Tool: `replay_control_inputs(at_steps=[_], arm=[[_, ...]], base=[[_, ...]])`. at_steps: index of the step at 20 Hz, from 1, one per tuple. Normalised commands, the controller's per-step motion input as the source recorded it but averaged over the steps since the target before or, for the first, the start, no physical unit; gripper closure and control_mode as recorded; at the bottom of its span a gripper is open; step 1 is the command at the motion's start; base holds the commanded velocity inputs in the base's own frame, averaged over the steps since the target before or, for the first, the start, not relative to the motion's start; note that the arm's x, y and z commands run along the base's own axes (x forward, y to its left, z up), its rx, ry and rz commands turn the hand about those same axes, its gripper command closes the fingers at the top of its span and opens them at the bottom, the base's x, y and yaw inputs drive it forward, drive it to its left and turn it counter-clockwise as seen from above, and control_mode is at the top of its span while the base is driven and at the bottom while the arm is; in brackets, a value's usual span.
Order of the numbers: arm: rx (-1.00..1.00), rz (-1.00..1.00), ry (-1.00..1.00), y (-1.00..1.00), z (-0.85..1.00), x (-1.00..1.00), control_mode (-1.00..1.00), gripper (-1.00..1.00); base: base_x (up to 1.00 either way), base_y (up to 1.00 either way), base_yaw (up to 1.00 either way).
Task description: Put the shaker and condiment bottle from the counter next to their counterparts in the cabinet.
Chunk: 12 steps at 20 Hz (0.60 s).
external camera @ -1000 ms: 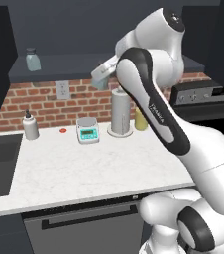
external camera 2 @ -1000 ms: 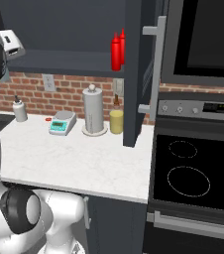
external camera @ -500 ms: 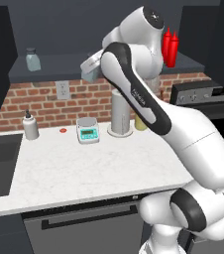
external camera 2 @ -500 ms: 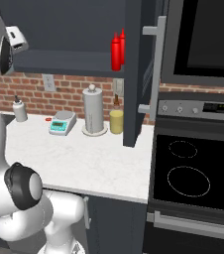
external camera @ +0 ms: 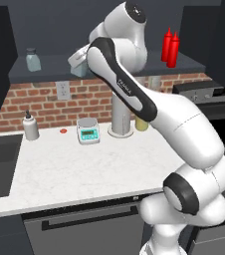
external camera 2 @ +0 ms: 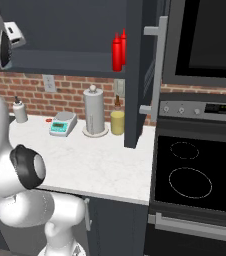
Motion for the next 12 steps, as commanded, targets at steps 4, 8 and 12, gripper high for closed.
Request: replay_control_inputs(at_steps=[4, 8, 12], arm=[[0.00, 0.00, 0.00, 0.29, -0.01, 0.29, -1.00, 1.00], [0.00, 0.00, 0.00, 0.25, -0.01, 0.33, -1.00, 1.00], [0.00, 0.00, 0.00, 0.23, -0.01, 0.32, -1.00, 1.00]], base=[[0.00, 0.00, 0.00], [0.00, 0.00, 0.00], [0.00, 0.00, 0.00]])
